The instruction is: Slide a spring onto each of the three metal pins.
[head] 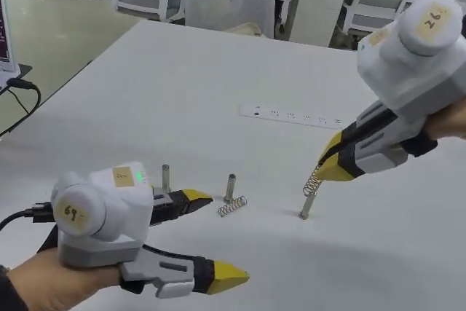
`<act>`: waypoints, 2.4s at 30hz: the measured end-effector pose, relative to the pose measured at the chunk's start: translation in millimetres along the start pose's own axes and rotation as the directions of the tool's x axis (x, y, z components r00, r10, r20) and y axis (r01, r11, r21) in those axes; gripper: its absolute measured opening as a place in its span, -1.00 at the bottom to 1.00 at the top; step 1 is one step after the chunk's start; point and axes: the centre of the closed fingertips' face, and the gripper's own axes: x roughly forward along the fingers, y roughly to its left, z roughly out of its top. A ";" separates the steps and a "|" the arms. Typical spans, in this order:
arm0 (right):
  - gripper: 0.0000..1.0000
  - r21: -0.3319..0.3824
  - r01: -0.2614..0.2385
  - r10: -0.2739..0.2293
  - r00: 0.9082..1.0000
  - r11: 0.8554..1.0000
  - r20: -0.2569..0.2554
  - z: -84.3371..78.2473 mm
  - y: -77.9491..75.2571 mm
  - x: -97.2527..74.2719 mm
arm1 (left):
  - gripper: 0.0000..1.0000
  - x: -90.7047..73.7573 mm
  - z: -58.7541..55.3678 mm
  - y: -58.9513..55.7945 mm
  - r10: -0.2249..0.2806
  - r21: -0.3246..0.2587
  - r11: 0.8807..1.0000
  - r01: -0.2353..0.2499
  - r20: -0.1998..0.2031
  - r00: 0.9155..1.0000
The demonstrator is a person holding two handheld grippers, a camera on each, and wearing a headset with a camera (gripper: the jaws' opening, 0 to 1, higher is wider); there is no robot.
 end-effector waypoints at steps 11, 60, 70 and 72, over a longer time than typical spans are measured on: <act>-0.85 0.016 0.024 -0.024 1.000 1.000 -0.014 -3.3 -16.5 -2.1 | 0.67 -22.6 -13.8 8.4 0.074 -0.018 0.997 -0.074 -0.026 0.997; -0.85 0.121 0.045 -0.032 0.994 0.992 -0.103 -46.2 -66.0 57.0 | 0.58 -48.0 -32.4 18.1 0.152 -0.043 0.987 -0.154 -0.052 0.987; -0.85 0.121 0.039 -0.025 0.992 0.992 -0.120 -50.3 -66.8 61.5 | 0.53 -47.6 -33.9 17.0 0.147 -0.043 0.988 -0.149 -0.056 0.988; -0.85 0.120 0.041 -0.026 0.992 0.992 -0.119 -50.5 -67.5 62.5 | 0.52 -47.8 -33.8 17.2 0.147 -0.043 0.988 -0.150 -0.056 0.988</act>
